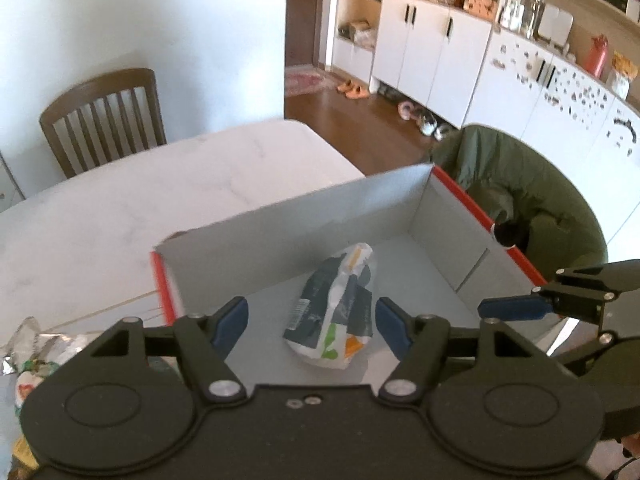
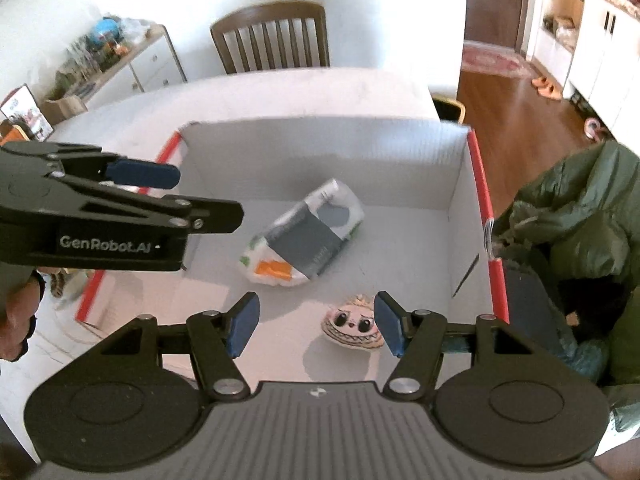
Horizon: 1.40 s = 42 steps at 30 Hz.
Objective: Organize objects
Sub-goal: 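Open the left tool to drop the bag while the right tool releases the bunny into the box, then move both open tools back over the items on the table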
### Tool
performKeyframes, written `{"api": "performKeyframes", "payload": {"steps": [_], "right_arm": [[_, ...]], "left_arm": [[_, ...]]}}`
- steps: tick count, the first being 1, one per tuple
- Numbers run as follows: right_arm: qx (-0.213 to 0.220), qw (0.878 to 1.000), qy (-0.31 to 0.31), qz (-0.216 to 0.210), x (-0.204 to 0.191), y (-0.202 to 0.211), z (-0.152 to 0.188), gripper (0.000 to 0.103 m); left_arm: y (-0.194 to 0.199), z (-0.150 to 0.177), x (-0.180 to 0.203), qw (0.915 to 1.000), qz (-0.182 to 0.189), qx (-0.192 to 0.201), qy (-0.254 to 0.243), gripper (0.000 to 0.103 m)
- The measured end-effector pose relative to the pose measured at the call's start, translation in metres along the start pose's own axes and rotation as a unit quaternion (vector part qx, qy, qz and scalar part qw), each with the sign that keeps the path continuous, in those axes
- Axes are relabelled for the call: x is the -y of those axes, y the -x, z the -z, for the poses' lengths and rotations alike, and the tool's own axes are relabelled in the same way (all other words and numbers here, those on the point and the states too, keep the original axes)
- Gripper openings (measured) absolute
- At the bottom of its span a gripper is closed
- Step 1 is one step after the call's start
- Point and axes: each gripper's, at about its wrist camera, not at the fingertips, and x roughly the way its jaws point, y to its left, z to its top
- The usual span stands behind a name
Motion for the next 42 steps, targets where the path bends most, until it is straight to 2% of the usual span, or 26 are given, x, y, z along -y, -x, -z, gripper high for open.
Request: {"api": "performKeyframes", "payload": {"steps": [12, 25, 36, 41, 42], "right_arm": [[0.053, 0.999, 0.007, 0.005, -0.056, 0.034, 0.002, 0.063], [0.095, 0.995, -0.003, -0.016, -0.134, 0.046, 0.003, 0.063], [0.107, 0.994, 0.002, -0.007, -0.191, 0.037, 0.009, 0.063], [0.106, 0.994, 0.006, -0.012, -0.208, 0.031, 0.014, 0.063], [0.107, 0.994, 0.005, -0.017, -0.212, 0.029, 0.015, 0.066]], "left_arm": [[0.066, 0.027, -0.052, 0.9979, 0.0, 0.05, 0.04, 0.069], [0.126, 0.069, -0.121, 0.995, -0.013, 0.087, 0.047, 0.071], [0.146, 0.105, -0.162, 0.9944, -0.003, 0.093, 0.051, 0.076], [0.148, 0.123, -0.181, 0.995, -0.003, 0.084, 0.054, 0.078], [0.149, 0.127, -0.186, 0.995, -0.002, 0.082, 0.058, 0.078]]}}
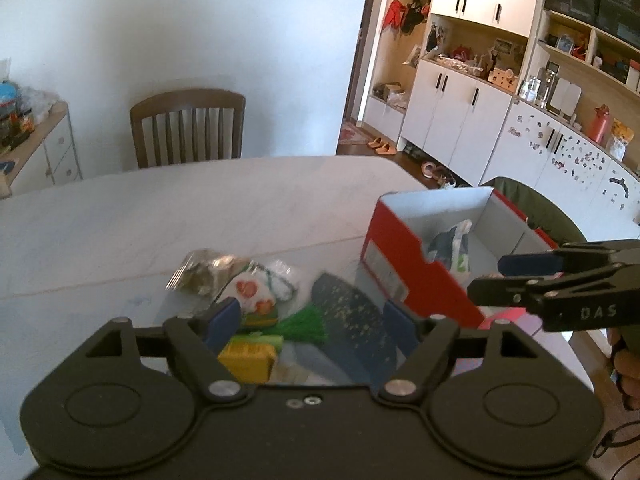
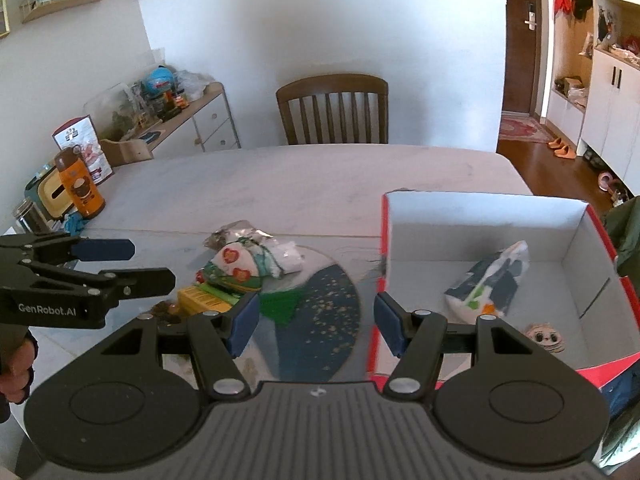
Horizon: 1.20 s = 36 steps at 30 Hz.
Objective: Organize objects
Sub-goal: 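Move both open tools back over the items on the table, then grasp the dark plastic bag with the left tool while the right tool grasps the white soap bar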
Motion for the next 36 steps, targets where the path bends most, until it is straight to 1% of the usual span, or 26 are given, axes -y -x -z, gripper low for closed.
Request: {"api": "performKeyframes", "payload": {"steps": [2, 7, 9, 14, 17, 21, 23, 28, 32, 36], "right_arm": [[0.001, 1.0, 0.0, -0.003, -0.006, -0.002, 0.003, 0.07], [-0.01, 1.0, 0.003, -0.012, -0.022, -0.013, 0.009, 0.071], [-0.012, 1.0, 0.01, -0.012, -0.028, -0.017, 0.012, 0.074], [-0.022, 0.999, 0.018, -0.018, -0.039, -0.03, 0.016, 0.076], [-0.029, 0.999, 0.026, -0.018, -0.047, -0.041, 0.016, 0.077], [-0.039, 0.998, 0.032, -0.026, -0.055, -0.056, 0.016, 0.077], [-0.044, 0.998, 0.035, -0.032, -0.058, -0.063, 0.017, 0.077], [-0.065, 0.996, 0.055, -0.028, -0.07, -0.083, 0.026, 0.077], [-0.081, 0.994, 0.065, -0.026, -0.075, -0.097, 0.033, 0.077], [-0.094, 0.991, 0.093, -0.026, -0.083, -0.113, 0.039, 0.077]], "left_arm": [[0.001, 0.006, -0.008, 1.0, 0.0, -0.003, 0.008, 0.08], [0.005, 0.021, -0.026, 0.9998, -0.011, -0.007, 0.013, 0.087], [0.005, 0.028, -0.034, 0.9997, -0.016, -0.011, 0.018, 0.09], [0.005, 0.044, -0.052, 0.9992, -0.029, -0.018, 0.023, 0.098], [0.004, 0.051, -0.061, 0.9988, -0.031, -0.022, 0.03, 0.102], [-0.002, 0.06, -0.071, 0.9987, -0.031, -0.024, 0.032, 0.102], [-0.007, 0.066, -0.077, 0.9982, -0.04, -0.028, 0.034, 0.102], [-0.019, 0.077, -0.099, 0.9961, -0.06, -0.046, 0.046, 0.102], [-0.027, 0.085, -0.109, 0.9955, -0.07, -0.055, 0.032, 0.102], [-0.035, 0.09, -0.113, 0.9955, -0.072, -0.061, 0.013, 0.102]]}}
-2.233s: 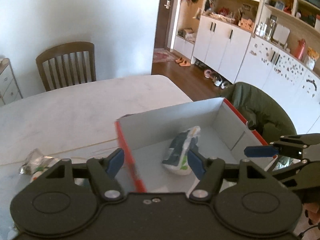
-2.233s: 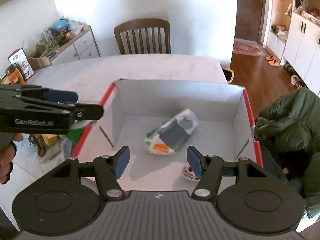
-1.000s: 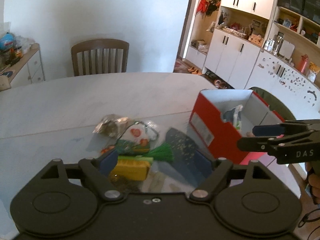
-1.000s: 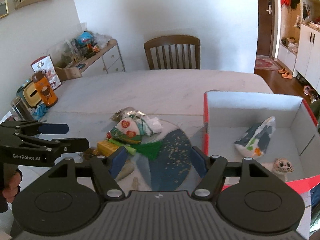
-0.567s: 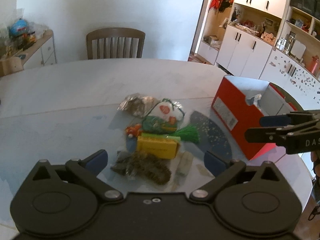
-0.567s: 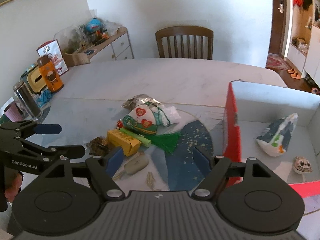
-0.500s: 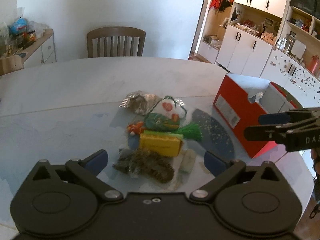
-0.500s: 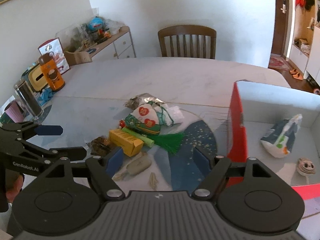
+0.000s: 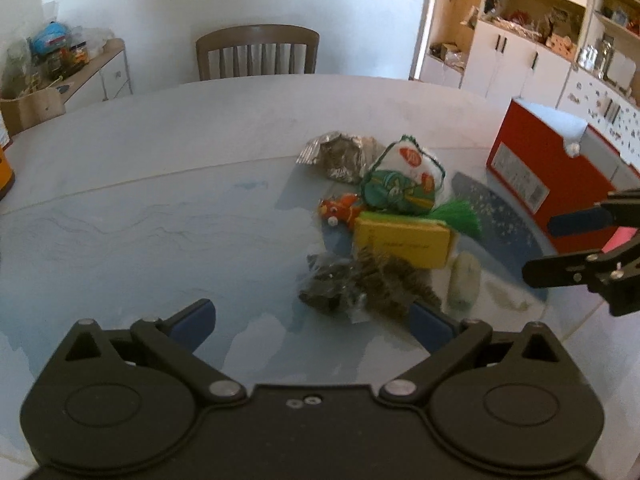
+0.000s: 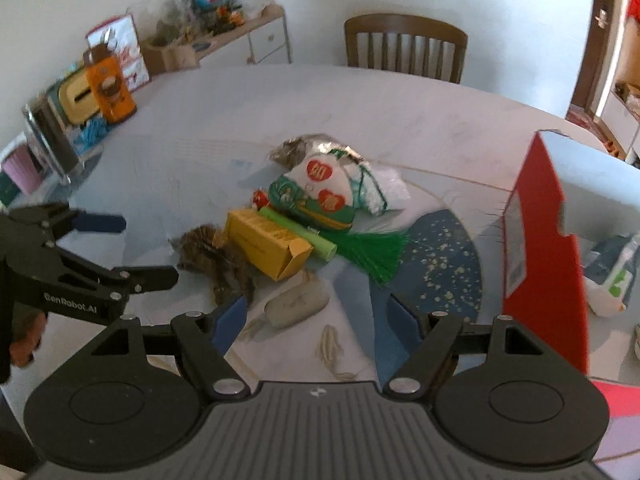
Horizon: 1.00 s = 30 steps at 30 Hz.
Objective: Organize objects
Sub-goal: 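Grasp the dark plastic bag with the left tool while the right tool grasps the white soap bar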
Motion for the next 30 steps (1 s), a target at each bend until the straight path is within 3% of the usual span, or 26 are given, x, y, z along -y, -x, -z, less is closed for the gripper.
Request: {"api": "performKeyframes", "payload": {"steps": [6, 10, 14, 20, 22, 25, 30], "right_arm": [[-0.029, 0.999, 0.03, 0.007, -0.008, -0.026, 0.002, 0.077], [-0.039, 0.998, 0.045, 0.006, -0.011, -0.037, 0.002, 0.077], [-0.04, 0.997, 0.065, 0.001, -0.017, -0.044, 0.001, 0.076], [-0.048, 0.996, 0.076, -0.007, -0.019, -0.053, -0.002, 0.062], [-0.05, 0.996, 0.08, -0.006, -0.02, -0.055, -0.002, 0.062], [-0.054, 0.995, 0.084, -0.008, -0.021, -0.059, -0.004, 0.058], [-0.052, 0.995, 0.079, -0.007, -0.02, -0.059, -0.005, 0.05]], "left_arm": [[-0.019, 0.004, -0.009, 0.9997, -0.008, -0.017, -0.013, 0.098], [-0.022, 0.003, -0.008, 0.9995, 0.006, -0.011, -0.029, 0.092], [-0.027, -0.001, -0.002, 0.9988, 0.015, -0.009, -0.046, 0.077], [-0.031, -0.004, 0.0, 0.9982, 0.03, -0.01, -0.05, 0.06], [-0.031, -0.004, 0.001, 0.9979, 0.032, -0.009, -0.055, 0.056], [-0.029, -0.003, 0.001, 0.9976, 0.039, -0.008, -0.056, 0.041], [-0.026, -0.004, -0.002, 0.998, 0.037, -0.003, -0.052, 0.034]]}}
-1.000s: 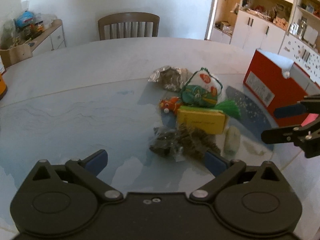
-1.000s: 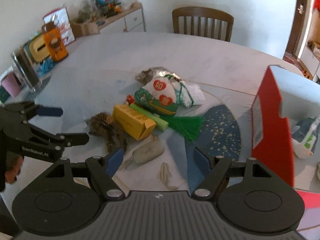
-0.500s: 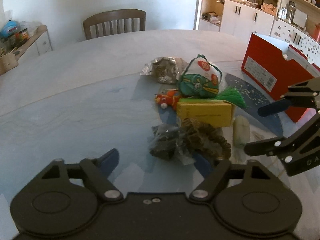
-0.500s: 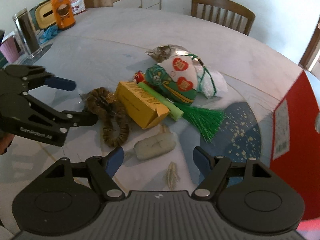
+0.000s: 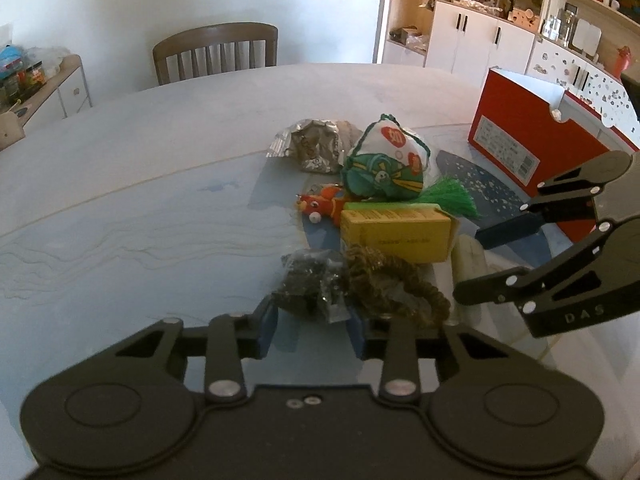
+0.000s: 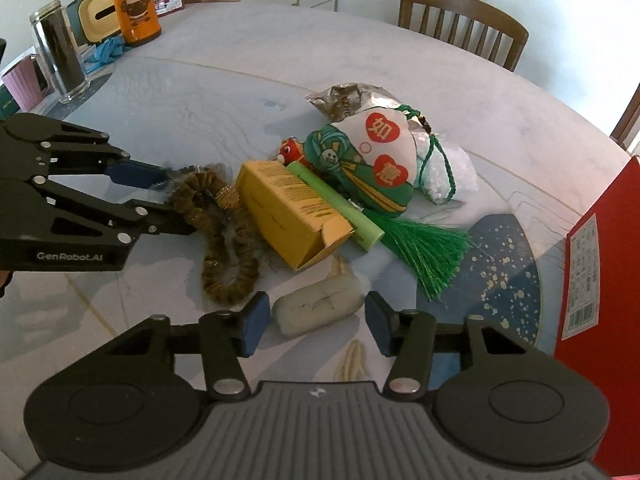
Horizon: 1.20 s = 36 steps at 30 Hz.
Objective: Organize objects
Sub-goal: 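Grasp the dark plastic bag with the left tool while the right tool grasps the white soap bar, then carry the dark bag with the left tool while the right tool carries the soap over the box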
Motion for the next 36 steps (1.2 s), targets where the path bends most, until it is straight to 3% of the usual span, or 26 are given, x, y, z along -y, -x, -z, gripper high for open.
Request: {"api": "performKeyframes", "payload": {"steps": [10, 22, 34, 36], "right_arm": [[0.005, 0.999, -0.033, -0.006, 0.009, 0.014, 0.008, 0.049], [0.044, 0.996, -0.074, -0.017, 0.019, 0.07, 0.007, 0.049], [0.083, 0.992, -0.093, -0.017, 0.036, 0.124, 0.016, 0.049], [0.08, 0.992, -0.098, -0.014, 0.041, 0.128, 0.021, 0.049]], "left_arm": [[0.014, 0.006, -0.009, 0.9996, -0.013, -0.002, 0.023, 0.027], [0.061, -0.005, -0.004, 0.998, -0.004, 0.024, 0.059, 0.026], [0.088, -0.029, 0.039, 0.998, 0.022, 0.043, 0.042, 0.026], [0.084, -0.027, 0.057, 0.999, -0.007, 0.043, -0.006, 0.026]]}}
